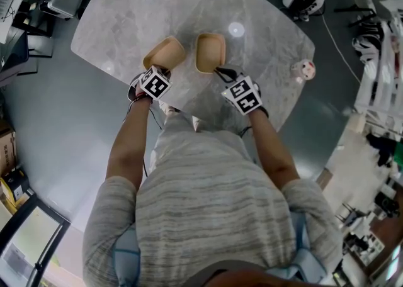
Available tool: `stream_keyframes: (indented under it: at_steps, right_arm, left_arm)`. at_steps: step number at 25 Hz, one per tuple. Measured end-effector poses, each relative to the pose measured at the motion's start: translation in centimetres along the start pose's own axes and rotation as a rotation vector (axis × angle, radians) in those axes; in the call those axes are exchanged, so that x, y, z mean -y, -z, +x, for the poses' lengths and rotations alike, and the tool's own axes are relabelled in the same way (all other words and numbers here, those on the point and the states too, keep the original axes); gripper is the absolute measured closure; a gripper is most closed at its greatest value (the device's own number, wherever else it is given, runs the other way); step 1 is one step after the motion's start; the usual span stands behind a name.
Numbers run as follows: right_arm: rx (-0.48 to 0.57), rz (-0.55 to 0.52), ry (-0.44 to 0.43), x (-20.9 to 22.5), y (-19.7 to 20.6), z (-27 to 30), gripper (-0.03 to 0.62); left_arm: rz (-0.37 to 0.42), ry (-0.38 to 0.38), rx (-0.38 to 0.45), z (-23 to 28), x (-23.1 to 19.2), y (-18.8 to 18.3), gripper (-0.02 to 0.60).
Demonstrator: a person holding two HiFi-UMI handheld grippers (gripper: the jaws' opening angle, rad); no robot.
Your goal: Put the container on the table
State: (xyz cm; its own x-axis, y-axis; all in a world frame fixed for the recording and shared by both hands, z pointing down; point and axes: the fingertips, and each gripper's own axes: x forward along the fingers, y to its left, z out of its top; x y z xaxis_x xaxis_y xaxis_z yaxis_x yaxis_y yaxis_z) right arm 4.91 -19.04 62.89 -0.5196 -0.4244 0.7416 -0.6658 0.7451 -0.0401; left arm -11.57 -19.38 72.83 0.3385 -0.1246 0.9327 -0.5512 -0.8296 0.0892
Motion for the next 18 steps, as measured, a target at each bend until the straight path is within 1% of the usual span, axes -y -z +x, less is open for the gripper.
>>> stream_keyframes:
  at_steps: [5, 8, 14, 18]
  right_arm:
    - [-0.003, -0.002, -0.004, -0.26, 0.22, -0.14, 0.574]
    - [-0.016, -0.011, -0.009, -0.29, 0.55, -0.03, 0.574]
    - [-0.029, -0.019, -0.018, -0.38, 0.52, 0.03, 0.574]
    - [-0.030, -0.024, -0.021, -0.42, 0.53, 0.20, 0.574]
  left_arm:
    - [0.032, -0.014, -0.028, 0.54, -0.10, -0.21, 0.577]
    - [0.037, -0.024, -0.036, 0.87, -0.15, -0.35, 0.577]
    - [0.061, -0.043, -0.029, 0.68, -0.34, -0.68, 0.575]
    - [0.052, -0.047, -0.024, 0.64, -0.50, -0.77, 0.569]
